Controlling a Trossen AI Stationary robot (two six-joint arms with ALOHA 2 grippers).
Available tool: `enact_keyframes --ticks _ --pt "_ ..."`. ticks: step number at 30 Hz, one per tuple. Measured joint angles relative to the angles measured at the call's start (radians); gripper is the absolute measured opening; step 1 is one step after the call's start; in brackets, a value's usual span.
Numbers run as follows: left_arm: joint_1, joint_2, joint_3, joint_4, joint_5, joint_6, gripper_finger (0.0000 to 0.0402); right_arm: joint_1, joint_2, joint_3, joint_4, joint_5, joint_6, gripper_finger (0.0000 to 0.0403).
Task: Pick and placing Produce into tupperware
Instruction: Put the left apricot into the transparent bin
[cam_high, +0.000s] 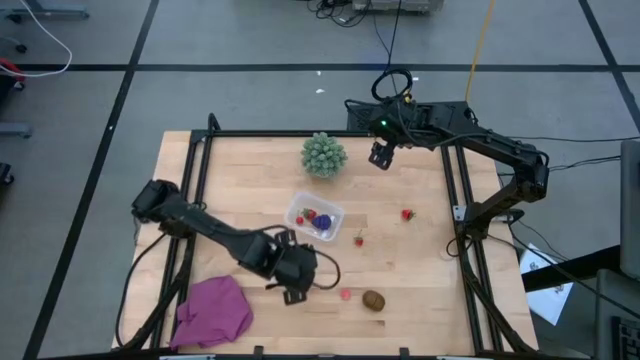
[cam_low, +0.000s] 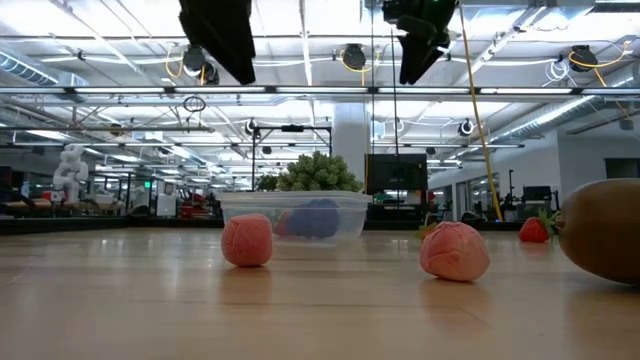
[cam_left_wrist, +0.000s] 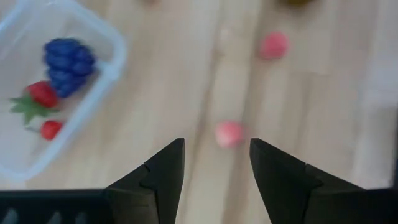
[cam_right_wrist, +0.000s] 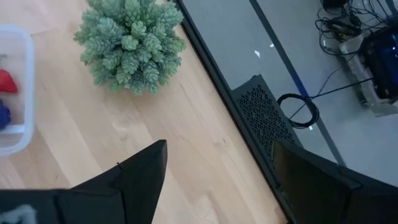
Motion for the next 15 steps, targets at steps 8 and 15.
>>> enact_keyframes --ticks 8,15 --pt "-0.025 0.098 0.0 0.035 0.012 0.02 0.0186 0.0 0.0 0.0 0.006 0.0 0.067 0.0281" --pt "0.02 0.193 -0.002 0.016 0.067 0.037 0.0186 0.002 0.0 0.0 0.005 -0.003 0.091 0.0281"
